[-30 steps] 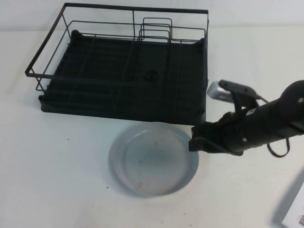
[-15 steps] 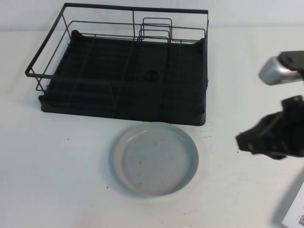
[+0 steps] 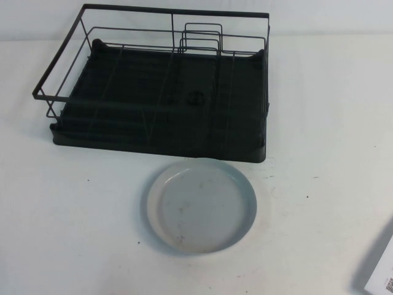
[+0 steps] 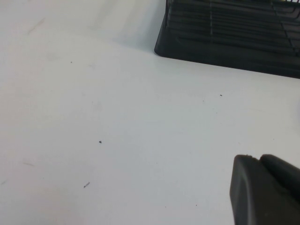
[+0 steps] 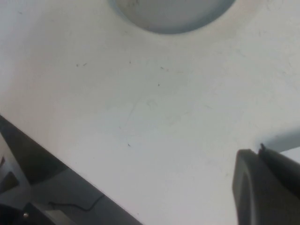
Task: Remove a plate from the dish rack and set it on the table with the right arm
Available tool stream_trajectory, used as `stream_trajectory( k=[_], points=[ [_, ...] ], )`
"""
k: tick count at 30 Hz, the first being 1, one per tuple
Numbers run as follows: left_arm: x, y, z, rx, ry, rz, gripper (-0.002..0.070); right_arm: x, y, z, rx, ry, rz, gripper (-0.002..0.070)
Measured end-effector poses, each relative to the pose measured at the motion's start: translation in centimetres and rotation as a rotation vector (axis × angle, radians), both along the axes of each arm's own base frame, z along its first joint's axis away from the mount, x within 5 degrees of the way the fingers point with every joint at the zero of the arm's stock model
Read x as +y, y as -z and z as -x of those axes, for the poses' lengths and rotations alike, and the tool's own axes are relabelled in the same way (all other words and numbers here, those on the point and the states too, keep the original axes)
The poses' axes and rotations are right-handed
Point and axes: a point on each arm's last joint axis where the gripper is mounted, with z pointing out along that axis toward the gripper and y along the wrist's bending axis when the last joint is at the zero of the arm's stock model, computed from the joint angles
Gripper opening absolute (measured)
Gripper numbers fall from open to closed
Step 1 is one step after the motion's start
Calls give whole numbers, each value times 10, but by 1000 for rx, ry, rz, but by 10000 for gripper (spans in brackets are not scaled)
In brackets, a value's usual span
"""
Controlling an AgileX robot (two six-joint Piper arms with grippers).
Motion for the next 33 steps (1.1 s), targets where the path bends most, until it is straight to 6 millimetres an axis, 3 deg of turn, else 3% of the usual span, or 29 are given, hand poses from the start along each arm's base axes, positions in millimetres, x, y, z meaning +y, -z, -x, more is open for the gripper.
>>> stream_trajectory(
  k=[8,14,17,25,33],
  points=[
    [0,0,0,0,0,0,-4,-9,-5,14,-96,-76,36,-18],
    [0,0,0,0,0,0,-4,-9,17,12,-109,-58,27,-18],
    [0,0,0,0,0,0,-4,-14,39,10,-206,32,-42,-18],
    [0,0,0,0,0,0,-4,-53,118,23,-614,446,-155,-18],
    [0,0,0,0,0,0,-4,-65,173,34,-823,567,-185,-18]
  ],
)
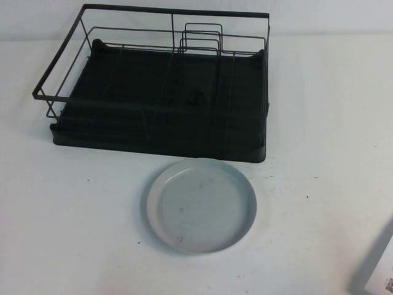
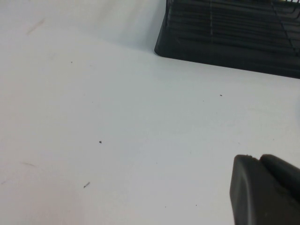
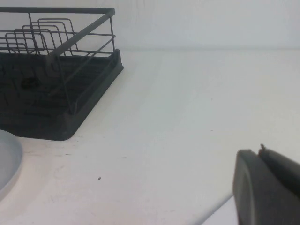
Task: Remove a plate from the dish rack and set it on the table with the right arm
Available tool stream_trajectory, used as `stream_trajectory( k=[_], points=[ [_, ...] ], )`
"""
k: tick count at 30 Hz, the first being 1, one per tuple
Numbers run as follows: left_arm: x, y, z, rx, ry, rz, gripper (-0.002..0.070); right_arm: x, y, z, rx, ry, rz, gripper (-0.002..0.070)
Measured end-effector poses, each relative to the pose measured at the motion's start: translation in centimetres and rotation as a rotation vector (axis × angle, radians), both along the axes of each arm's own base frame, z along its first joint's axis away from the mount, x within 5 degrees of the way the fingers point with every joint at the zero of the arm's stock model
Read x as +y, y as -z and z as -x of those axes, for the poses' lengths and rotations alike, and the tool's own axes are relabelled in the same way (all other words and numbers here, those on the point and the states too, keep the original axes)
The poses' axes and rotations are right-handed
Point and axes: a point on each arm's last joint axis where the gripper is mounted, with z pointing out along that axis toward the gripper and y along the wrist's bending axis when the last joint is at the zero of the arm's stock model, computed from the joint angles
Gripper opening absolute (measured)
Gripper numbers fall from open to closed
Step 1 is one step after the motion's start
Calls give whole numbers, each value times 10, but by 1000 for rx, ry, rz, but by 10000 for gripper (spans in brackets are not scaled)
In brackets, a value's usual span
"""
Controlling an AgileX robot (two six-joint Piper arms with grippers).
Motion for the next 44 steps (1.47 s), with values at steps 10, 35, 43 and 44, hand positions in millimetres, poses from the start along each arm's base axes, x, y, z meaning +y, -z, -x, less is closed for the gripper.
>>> stream_trajectory(
  k=[10,35,43,44],
  points=[
    [0,0,0,0,0,0,-4,0,12,7,8,-15,34,-18],
    [0,0,0,0,0,0,-4,2,27,11,175,-50,84,-18],
    [0,0,0,0,0,0,-4,2,27,11,173,-50,84,-18],
    [0,0,0,0,0,0,-4,2,27,11,174,-50,84,-18]
  ],
)
